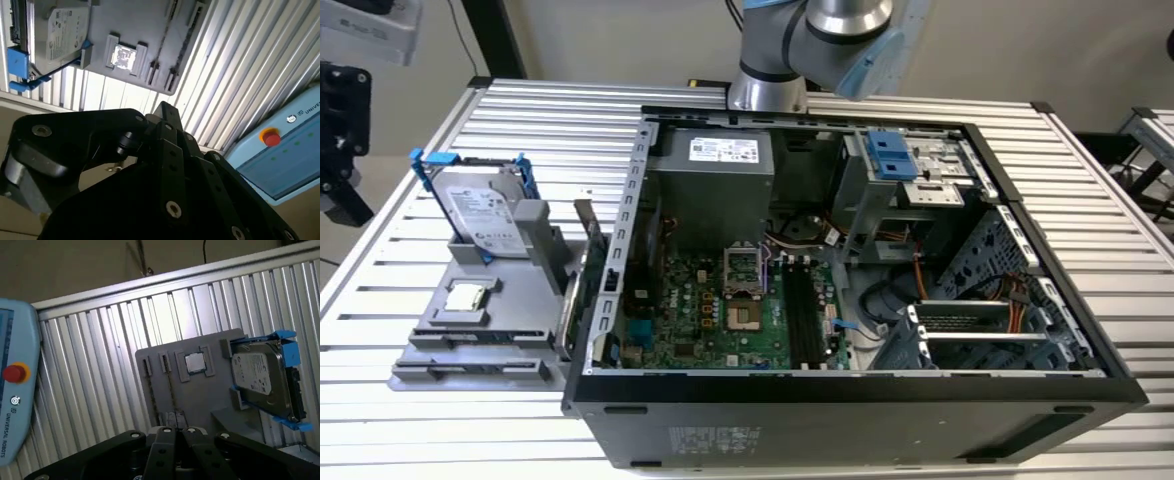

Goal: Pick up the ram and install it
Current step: 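Pick up the ram and move it above insertion slot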

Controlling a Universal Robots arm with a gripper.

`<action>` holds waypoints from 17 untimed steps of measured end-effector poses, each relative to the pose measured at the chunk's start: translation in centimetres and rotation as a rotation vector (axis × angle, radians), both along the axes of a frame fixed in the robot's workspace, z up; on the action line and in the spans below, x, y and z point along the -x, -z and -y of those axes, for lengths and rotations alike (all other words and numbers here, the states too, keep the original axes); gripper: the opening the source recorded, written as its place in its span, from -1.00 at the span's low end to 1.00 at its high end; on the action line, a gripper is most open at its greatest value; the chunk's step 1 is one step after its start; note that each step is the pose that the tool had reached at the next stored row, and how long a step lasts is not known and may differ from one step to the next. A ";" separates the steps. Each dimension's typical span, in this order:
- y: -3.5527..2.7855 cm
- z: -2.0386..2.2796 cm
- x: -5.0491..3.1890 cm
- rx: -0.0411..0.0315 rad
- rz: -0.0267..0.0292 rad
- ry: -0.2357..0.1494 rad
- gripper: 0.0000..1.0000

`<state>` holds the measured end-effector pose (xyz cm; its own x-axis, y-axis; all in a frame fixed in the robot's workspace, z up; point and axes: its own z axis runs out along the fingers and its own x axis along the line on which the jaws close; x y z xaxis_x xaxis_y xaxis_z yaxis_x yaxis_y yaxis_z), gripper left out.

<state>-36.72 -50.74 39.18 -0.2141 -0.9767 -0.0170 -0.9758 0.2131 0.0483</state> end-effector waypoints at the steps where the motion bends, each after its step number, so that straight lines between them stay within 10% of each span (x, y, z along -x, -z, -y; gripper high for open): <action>1: 0.01 0.00 0.00 -0.0001 0.0006 -0.018 -1.00; 9: 0.13 0.00 0.00 0.0003 0.0120 -0.163 -1.00; 17: 0.27 0.00 0.00 0.0015 0.0353 -0.298 -1.00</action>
<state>-36.72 -50.74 38.90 0.0830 -0.9964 -0.0178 -0.9964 -0.0832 0.0131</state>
